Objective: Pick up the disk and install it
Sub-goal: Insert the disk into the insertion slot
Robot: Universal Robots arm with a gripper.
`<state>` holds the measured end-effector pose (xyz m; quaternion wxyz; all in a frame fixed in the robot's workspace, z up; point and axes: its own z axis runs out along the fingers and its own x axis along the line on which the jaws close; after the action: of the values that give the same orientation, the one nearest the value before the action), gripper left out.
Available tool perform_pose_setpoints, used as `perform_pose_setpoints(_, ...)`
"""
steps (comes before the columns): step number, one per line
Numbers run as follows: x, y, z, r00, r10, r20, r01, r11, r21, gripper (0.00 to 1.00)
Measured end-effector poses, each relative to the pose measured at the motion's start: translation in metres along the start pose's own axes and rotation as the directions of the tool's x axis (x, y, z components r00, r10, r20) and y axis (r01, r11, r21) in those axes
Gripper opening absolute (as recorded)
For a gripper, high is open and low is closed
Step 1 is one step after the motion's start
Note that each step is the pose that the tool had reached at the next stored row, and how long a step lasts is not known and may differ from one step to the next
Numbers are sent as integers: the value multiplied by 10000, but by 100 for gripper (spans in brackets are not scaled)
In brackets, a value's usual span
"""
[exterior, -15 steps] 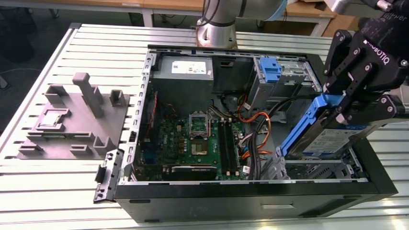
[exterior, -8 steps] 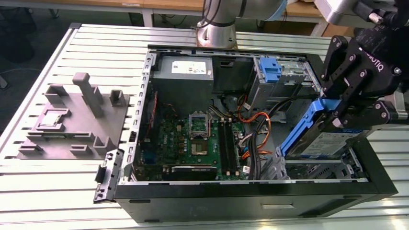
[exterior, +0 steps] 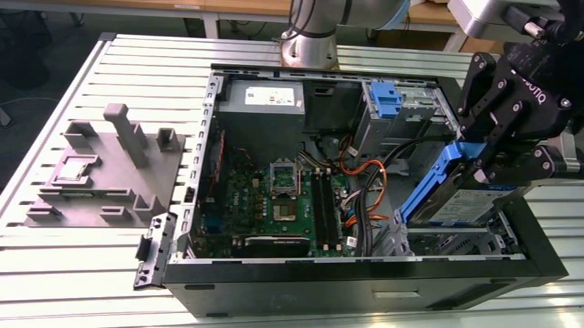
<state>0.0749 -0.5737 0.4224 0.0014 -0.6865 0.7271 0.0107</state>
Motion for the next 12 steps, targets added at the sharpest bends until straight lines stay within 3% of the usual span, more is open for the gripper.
perform_pose_setpoints(3,0,0,0,10000,0,-1,0,10000,0,38)
perform_pose_setpoints(4,0,0,1,10000,0,1,0,10000,0,44)
perform_pose_setpoints(10,0,-1,18,10000,-1,3,1,10000,25,44)
perform_pose_setpoints(12,1,-1,43,10000,-1,4,1,10000,68,36)
